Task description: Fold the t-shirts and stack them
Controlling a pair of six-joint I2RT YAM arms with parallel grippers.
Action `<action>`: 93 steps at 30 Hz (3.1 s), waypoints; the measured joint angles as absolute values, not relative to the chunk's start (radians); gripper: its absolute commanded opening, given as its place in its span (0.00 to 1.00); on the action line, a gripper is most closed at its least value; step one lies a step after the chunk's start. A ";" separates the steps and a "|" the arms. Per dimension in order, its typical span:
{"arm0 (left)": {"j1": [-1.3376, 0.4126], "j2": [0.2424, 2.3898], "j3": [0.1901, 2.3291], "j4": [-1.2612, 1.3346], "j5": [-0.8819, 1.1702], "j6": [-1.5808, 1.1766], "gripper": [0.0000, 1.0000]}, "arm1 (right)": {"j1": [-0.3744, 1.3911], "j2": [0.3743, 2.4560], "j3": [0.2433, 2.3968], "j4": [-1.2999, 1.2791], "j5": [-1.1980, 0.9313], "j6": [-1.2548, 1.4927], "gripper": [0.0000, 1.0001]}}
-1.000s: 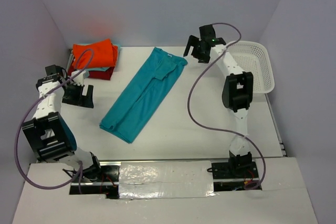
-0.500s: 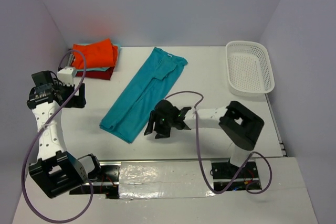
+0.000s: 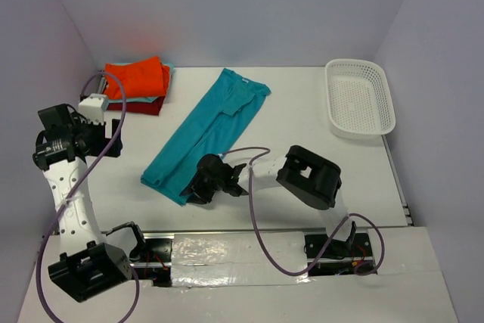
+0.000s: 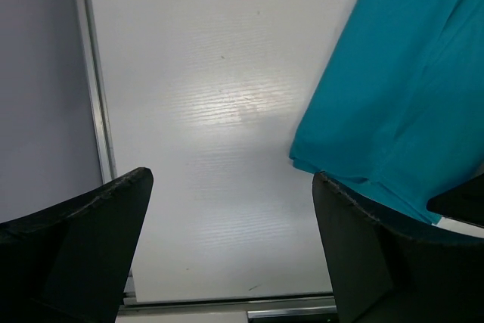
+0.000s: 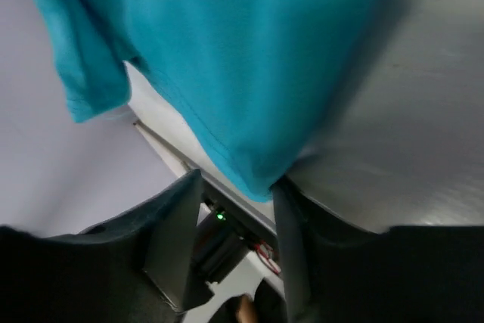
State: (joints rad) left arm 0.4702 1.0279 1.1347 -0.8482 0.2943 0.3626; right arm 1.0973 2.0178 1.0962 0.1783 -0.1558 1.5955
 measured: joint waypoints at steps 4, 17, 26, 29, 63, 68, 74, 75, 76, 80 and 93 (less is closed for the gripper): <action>0.470 1.005 1.140 -0.842 0.302 0.353 0.99 | 1.097 2.054 1.092 0.205 -0.148 1.666 0.00; 0.237 1.053 1.093 -0.544 0.463 0.185 0.63 | 1.033 1.733 0.582 0.406 -0.173 1.587 0.00; -0.352 1.151 1.069 -0.564 0.461 0.781 0.77 | 0.819 1.448 0.296 0.358 -0.400 1.223 0.01; -0.359 1.017 0.911 -0.675 0.467 1.164 0.81 | 0.795 1.430 0.339 0.250 -0.430 1.066 0.06; -0.612 1.020 0.368 -0.546 0.630 1.957 0.00 | 0.719 1.555 0.489 -0.019 -0.666 0.820 0.04; -0.640 0.993 0.347 -0.529 0.624 1.901 0.00 | 0.713 1.545 0.476 -0.023 -0.665 0.817 0.00; -0.640 0.973 0.389 -0.551 0.607 1.765 0.00 | 0.688 1.450 0.432 -0.107 -0.639 0.776 0.00; -0.640 0.967 0.410 -0.555 0.608 1.730 0.00 | 0.687 1.429 0.435 -0.138 -0.623 0.759 0.00; -0.640 0.965 0.444 -0.570 0.613 1.673 0.00 | 0.686 1.406 0.445 -0.184 -0.599 0.742 0.00; -0.629 0.979 0.630 -0.573 0.626 1.452 0.00 | 0.663 1.323 0.542 -0.367 -0.538 0.675 0.00; -0.299 1.500 1.162 -0.550 0.661 1.004 0.00 | 0.371 1.735 1.302 -0.607 -0.483 0.459 0.00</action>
